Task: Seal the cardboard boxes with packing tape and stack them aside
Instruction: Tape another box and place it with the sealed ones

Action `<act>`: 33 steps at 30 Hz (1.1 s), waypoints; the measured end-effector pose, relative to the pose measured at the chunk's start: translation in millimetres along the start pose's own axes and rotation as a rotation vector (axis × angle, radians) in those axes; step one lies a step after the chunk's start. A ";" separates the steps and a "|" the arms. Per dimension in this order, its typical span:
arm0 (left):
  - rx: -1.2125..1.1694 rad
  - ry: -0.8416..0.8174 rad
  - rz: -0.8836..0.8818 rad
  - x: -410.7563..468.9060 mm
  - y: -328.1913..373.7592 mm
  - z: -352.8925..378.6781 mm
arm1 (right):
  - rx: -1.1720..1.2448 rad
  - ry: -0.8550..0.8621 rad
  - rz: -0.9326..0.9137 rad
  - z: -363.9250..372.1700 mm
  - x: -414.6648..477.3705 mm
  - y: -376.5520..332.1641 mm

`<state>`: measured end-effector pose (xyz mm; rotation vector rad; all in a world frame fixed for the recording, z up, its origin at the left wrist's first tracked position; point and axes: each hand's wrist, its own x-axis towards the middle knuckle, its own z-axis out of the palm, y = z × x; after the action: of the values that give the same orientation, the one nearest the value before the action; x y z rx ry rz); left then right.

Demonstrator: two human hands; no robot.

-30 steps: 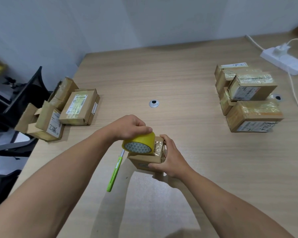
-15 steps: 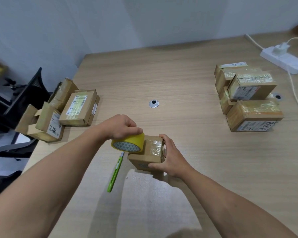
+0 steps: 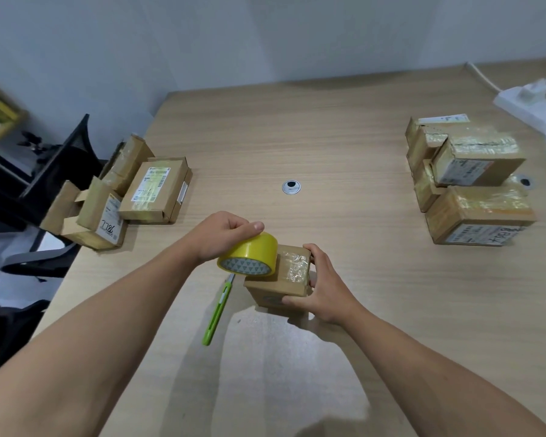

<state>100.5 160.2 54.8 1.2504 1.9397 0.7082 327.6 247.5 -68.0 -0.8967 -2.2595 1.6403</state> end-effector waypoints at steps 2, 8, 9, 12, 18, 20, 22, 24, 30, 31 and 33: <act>0.037 -0.017 -0.007 -0.1 -3.1 -2.1 | 0.006 -0.003 0.005 1.0 -0.1 -0.9; 0.276 -0.074 -0.012 12.5 -0.3 -15.3 | 0.011 -0.005 0.002 0.0 0.2 -0.2; 0.349 -0.083 -0.010 13.6 -1.4 -19.5 | 0.012 -0.007 0.002 -0.3 0.1 -0.2; 0.511 -0.115 -0.038 10.8 -12.6 -25.8 | 0.012 -0.018 0.000 0.1 -0.6 -0.2; 0.652 -0.109 -0.092 12.7 -27.7 -23.8 | 0.003 -0.031 -0.012 -0.8 -0.8 1.9; 0.715 -0.115 -0.107 13.2 -31.1 -25.7 | -0.005 -0.038 -0.017 -1.2 -0.5 2.2; 0.726 -0.122 -0.121 13.3 -35.4 -24.3 | -0.005 -0.040 -0.020 -2.2 -0.6 1.0; 0.724 -0.130 -0.139 12.6 -39.5 -20.2 | -0.008 -0.043 -0.024 -2.5 -0.6 0.7; 0.694 -0.108 -0.192 8.1 -55.4 -9.1 | -0.009 -0.053 -0.021 -4.3 -1.4 -0.8; 0.695 -0.104 -0.197 7.7 -56.9 -7.7 | -0.008 -0.054 -0.022 -4.6 -2.0 -1.3; 0.696 -0.099 -0.200 7.2 -58.8 -5.0 | -0.004 -0.057 -0.018 -4.5 -2.4 -1.6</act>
<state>63.3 144.1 11.4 1.4107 2.2679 -0.1589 331.1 249.4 -64.5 -0.8387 -2.3022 1.6746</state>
